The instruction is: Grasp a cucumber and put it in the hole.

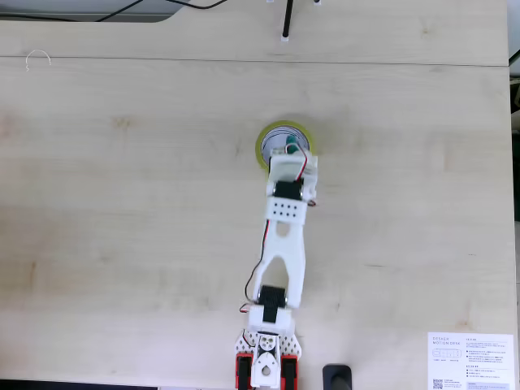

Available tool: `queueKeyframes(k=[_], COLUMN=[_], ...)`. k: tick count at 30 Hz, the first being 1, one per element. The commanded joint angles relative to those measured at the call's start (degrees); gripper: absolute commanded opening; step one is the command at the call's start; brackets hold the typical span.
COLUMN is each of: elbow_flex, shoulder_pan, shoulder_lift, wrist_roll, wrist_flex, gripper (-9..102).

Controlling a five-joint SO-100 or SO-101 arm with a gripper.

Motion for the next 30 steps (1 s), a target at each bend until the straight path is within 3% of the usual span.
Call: queueKeyframes(k=[1,16,21,30], elbow_flex=[-7.38,-11.07,-12.13,-12.13], shoulder_pan=[-0.53,-1.76,-1.85,-1.85], shoulder_lift=[-0.88,-6.06,-5.27,-4.22], wrist_roll=[0.53,0.62,0.44,0.62], wrist_flex=[0.35,0.26,-0.88,-1.05], gripper=[6,7,49,51])
